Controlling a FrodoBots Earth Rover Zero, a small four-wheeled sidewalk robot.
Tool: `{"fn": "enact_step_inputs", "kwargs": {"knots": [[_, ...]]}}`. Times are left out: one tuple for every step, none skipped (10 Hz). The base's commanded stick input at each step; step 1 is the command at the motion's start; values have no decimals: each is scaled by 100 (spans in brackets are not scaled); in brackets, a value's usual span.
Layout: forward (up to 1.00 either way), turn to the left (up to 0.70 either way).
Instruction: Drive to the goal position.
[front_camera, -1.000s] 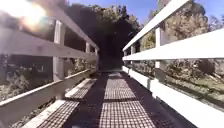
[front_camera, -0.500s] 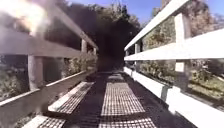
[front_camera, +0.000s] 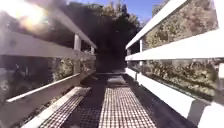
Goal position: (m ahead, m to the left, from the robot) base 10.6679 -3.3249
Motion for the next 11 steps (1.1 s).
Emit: {"fn": "enact_step_inputs", "kwargs": {"knots": [[100, 0], [100, 0], [100, 2], [100, 0], [100, 0], [100, 0], [100, 1], [100, 4], [100, 3], [100, -40], [100, -40]]}}
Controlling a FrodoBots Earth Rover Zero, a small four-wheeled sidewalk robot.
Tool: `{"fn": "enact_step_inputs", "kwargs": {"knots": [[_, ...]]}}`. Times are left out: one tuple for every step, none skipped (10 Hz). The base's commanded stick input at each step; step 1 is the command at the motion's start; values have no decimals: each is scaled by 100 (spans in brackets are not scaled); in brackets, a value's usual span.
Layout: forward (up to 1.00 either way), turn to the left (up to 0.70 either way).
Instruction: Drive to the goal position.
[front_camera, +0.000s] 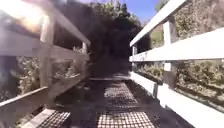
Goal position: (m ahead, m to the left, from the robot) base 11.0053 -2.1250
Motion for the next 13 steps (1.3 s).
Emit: {"fn": "enact_step_inputs", "kwargs": {"knots": [[100, -18], [100, -7], [100, 3], [100, 5], [100, 0], [100, 0], [100, 0], [100, 0], [100, 9], [100, 13], [100, 8], [100, 22], [100, 40]]}}
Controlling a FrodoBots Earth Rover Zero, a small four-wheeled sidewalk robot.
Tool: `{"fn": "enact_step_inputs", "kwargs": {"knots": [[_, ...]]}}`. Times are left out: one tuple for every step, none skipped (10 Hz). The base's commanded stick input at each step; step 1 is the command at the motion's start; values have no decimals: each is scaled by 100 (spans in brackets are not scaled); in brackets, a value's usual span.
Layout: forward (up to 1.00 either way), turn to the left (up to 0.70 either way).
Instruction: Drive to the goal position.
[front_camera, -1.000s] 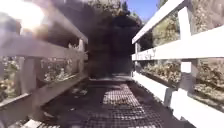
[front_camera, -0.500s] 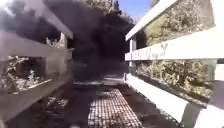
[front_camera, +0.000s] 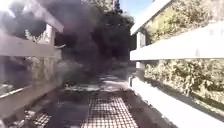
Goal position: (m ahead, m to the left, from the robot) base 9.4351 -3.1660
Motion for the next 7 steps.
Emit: {"fn": "enact_step_inputs", "kwargs": {"knots": [[100, 40], [100, 0], [100, 0], [100, 0], [100, 0], [100, 0], [100, 0]]}}
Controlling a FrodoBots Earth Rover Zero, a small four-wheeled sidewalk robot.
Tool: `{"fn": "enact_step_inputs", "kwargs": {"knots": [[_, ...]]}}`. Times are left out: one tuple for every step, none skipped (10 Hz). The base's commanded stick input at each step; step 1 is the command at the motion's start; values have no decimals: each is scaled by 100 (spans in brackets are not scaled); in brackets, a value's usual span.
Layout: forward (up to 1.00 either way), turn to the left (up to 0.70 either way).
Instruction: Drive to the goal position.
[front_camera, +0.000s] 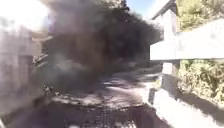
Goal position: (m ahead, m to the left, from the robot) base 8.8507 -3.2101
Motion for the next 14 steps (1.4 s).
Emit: {"fn": "enact_step_inputs", "kwargs": {"knots": [[100, 0], [100, 0], [100, 0], [100, 0], [100, 0], [100, 0], [100, 0], [100, 0], [100, 0], [100, 0], [100, 0], [100, 0], [100, 0], [100, 0]]}}
